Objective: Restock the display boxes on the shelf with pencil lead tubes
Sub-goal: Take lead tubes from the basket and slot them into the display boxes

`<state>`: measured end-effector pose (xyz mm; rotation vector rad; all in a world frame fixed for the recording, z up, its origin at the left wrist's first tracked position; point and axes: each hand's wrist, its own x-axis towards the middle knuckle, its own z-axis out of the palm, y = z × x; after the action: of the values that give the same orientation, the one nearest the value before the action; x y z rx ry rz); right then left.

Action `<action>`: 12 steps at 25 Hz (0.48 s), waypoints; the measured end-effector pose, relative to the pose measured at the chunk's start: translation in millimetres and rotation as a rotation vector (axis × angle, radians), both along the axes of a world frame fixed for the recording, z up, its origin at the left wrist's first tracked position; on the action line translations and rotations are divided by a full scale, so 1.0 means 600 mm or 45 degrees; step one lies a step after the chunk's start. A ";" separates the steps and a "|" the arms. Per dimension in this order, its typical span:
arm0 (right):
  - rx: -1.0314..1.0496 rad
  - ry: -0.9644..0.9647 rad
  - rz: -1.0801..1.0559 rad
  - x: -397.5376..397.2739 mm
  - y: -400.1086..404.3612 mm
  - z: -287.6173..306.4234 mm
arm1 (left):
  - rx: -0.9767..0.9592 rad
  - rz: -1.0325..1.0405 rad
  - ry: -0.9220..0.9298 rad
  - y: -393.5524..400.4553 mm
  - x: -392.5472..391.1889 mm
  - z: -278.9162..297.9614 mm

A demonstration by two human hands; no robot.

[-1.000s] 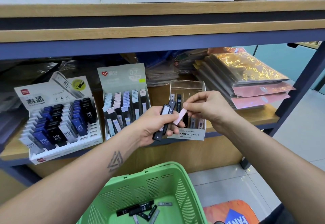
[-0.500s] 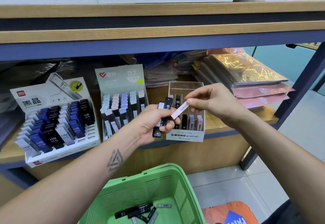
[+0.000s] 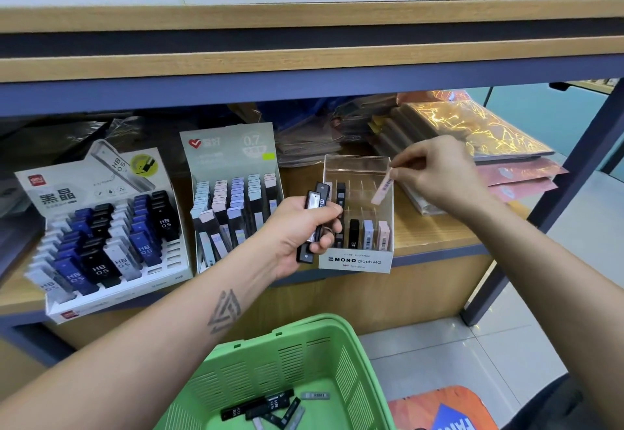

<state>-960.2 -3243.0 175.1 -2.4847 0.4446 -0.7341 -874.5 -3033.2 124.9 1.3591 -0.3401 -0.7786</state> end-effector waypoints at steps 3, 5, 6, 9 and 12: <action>-0.302 0.030 -0.027 0.013 0.001 -0.030 | 0.034 -0.060 0.006 0.003 0.000 0.000; -0.448 0.042 -0.053 0.018 0.006 -0.042 | 0.035 -0.083 0.032 0.002 -0.001 0.000; -0.491 0.044 -0.075 0.020 0.005 -0.045 | 0.037 -0.087 0.053 0.001 -0.001 0.000; -0.524 0.061 -0.091 0.027 0.003 -0.053 | 0.045 -0.100 0.127 0.000 -0.001 0.002; -0.524 0.068 -0.066 0.037 0.004 -0.065 | 0.035 -0.122 0.198 0.001 -0.003 0.006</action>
<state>-937.8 -3240.5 136.1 -2.8905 0.4120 -0.8524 -876.3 -3032.7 128.5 1.3058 -0.2737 -0.9658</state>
